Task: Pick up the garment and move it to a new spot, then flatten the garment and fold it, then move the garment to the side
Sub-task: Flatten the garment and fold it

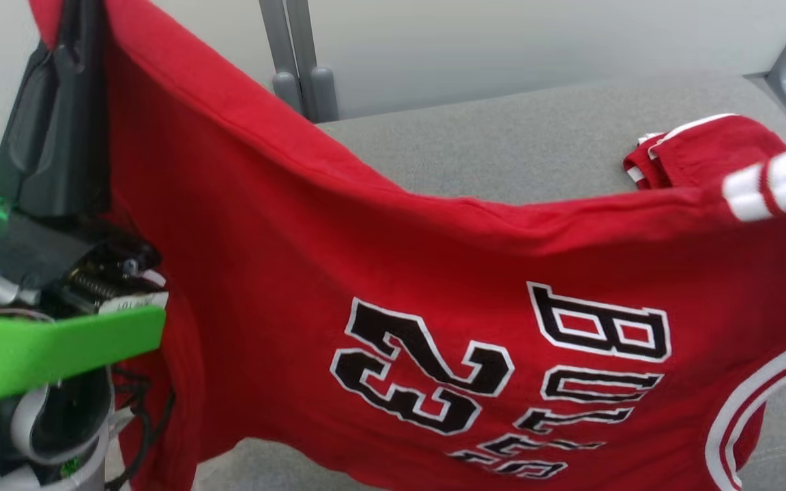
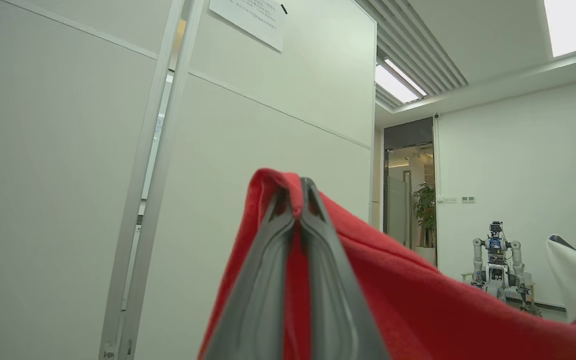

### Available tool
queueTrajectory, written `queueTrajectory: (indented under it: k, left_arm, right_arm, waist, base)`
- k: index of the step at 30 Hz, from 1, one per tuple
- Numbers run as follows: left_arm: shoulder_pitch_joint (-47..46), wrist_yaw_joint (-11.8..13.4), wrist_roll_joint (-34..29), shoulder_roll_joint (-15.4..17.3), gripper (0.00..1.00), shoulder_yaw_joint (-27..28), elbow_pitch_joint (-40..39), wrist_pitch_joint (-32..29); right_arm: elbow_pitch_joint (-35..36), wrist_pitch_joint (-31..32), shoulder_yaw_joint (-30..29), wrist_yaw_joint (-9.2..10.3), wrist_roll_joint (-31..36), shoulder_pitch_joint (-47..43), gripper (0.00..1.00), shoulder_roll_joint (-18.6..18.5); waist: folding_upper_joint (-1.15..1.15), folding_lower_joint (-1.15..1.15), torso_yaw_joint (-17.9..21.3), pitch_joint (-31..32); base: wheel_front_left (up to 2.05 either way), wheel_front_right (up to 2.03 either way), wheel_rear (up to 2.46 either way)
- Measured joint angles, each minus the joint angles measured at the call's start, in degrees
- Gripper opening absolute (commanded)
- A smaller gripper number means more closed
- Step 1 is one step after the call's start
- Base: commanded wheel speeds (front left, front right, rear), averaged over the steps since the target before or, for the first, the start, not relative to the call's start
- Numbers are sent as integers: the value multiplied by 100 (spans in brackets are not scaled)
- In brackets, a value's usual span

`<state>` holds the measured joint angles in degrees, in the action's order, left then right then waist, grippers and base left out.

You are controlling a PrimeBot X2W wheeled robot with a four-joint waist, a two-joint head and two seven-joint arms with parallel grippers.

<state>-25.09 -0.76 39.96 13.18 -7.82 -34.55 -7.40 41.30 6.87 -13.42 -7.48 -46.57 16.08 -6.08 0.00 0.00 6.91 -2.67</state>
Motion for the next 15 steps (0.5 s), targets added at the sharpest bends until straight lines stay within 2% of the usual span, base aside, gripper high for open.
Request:
queueTrajectory:
  k: [4,9,13,15]
  left_arm:
    - [-327,22,237,82,0,34,838,-305]
    - [-1546,-112,201,408,0,111,2290,-624]
    - [-3224,-186,-240,692,0,155,3734,-509]
    - [-4021,-250,-595,892,0,170,4555,-170]
  right_arm:
    - [-566,205,301,0,212,633,0,10]
    - [-1960,125,726,1,576,2315,0,9]
    - [-3496,-482,1023,1,1120,4257,0,93]
    - [-4374,-1067,1096,0,1302,5119,0,225]
  waist:
    - [0,0,12,-323]
    - [0,0,19,-827]
    - [0,0,48,-1268]
    - [0,1,99,-1468]
  base:
    - [0,0,0]
    - [0,0,0]
    - [0,0,0]
    - [0,0,0]
